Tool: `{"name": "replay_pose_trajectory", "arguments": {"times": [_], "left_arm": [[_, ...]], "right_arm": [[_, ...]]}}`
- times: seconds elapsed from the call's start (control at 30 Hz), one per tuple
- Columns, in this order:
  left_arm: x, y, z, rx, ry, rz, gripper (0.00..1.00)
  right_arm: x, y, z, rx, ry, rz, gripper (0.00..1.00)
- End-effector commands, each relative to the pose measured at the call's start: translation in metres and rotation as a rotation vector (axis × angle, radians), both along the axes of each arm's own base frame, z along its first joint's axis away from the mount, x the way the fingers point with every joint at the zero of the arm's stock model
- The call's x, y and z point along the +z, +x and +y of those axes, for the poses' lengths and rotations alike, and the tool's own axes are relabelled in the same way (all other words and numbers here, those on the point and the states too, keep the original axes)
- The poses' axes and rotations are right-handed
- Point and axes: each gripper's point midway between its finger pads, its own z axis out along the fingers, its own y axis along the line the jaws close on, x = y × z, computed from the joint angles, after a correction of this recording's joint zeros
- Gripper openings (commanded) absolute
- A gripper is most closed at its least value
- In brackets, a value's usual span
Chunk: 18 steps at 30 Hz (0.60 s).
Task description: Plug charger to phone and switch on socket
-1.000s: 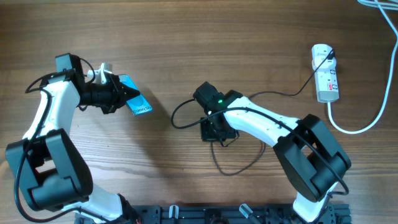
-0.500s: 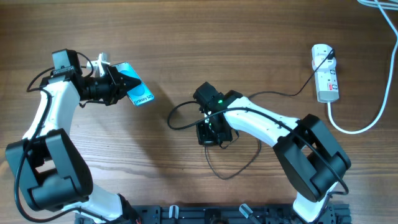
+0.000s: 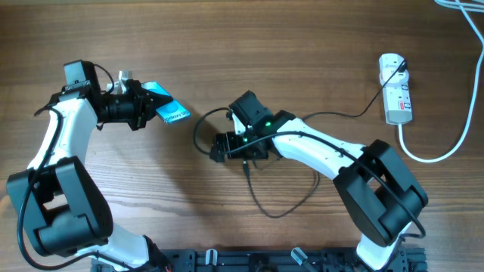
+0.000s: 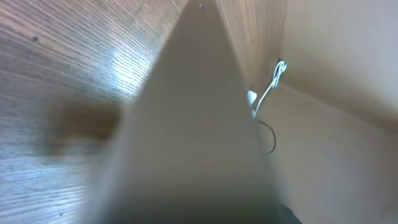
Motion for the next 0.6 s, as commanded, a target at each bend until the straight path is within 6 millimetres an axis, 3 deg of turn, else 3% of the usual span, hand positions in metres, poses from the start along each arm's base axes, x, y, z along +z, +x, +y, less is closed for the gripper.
{"name": "replay_pose_trajectory", "arguments": {"times": [0.0,0.1,0.57], "left_arm": [[0.0142,0.0009,-0.003,0.019,-0.05,0.0,0.04],[0.0142,0.001,-0.0029,0.017,-0.047,-0.004,0.04],[0.0115,0.0027,-0.0003,0.02,-0.022,-0.012,0.04]], "right_arm": [[0.0029,0.0189,0.0111,-0.008,0.053,-0.08,1.0],[0.0097,0.0277,0.0188,-0.009,0.091,-0.124,1.0],[0.0098,0.0277,0.0189,-0.008,0.091,-0.125,1.0]]}}
